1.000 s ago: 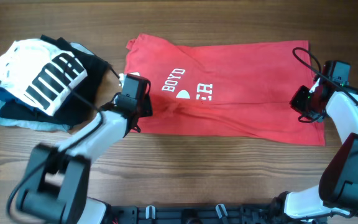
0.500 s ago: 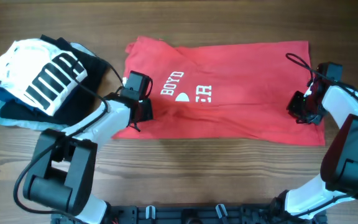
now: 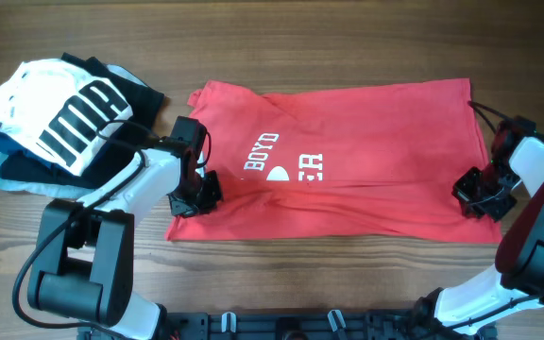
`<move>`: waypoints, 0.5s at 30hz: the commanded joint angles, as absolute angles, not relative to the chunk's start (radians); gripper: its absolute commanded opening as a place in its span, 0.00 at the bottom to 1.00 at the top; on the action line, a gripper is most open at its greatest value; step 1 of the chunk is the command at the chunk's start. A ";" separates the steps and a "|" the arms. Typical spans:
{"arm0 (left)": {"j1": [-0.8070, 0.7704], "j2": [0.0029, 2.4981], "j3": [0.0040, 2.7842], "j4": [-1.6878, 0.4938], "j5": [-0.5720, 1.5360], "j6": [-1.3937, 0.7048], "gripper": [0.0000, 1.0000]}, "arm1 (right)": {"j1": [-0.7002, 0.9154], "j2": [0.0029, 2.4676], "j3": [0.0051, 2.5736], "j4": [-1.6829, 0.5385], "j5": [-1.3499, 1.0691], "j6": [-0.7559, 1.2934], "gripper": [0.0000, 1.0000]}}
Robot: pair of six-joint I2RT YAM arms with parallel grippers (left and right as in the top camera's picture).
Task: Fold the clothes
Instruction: 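Grasp the shirt's left and right edges and pull them outward to flatten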
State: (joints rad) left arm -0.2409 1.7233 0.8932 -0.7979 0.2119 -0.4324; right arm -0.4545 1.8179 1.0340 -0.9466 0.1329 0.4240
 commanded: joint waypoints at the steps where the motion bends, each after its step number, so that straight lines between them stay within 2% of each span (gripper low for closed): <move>1: -0.244 1.787 0.801 -0.821 0.215 -0.444 0.16 | -0.465 1.820 1.021 -0.945 0.156 0.448 0.05; 4: -0.244 1.728 0.801 -0.776 0.210 -0.408 0.17 | -0.465 1.757 1.021 -0.913 0.112 0.429 0.06; 8: -0.244 1.573 0.823 -0.754 0.134 -0.399 0.26 | -0.465 1.582 1.021 -0.891 0.083 0.418 0.09; 9: -0.244 1.503 0.837 -0.753 0.112 -0.399 0.31 | -0.465 1.513 1.021 -0.880 0.066 0.410 0.12; 10: -0.244 1.462 0.844 -0.750 0.110 -0.399 0.43 | -0.465 1.471 1.021 -0.871 0.044 0.393 0.15; 11: -0.244 1.415 0.850 -0.738 0.110 -0.399 0.61 | -0.465 1.429 1.021 -0.860 0.013 0.379 0.20; 12: -0.244 1.377 0.853 -0.719 0.110 -0.399 0.69 | -0.465 1.383 1.021 -0.850 -0.027 0.352 0.30; 15: -0.244 1.293 0.853 -0.637 0.110 -0.400 0.75 | -0.465 1.296 1.021 -0.845 -0.088 0.288 0.50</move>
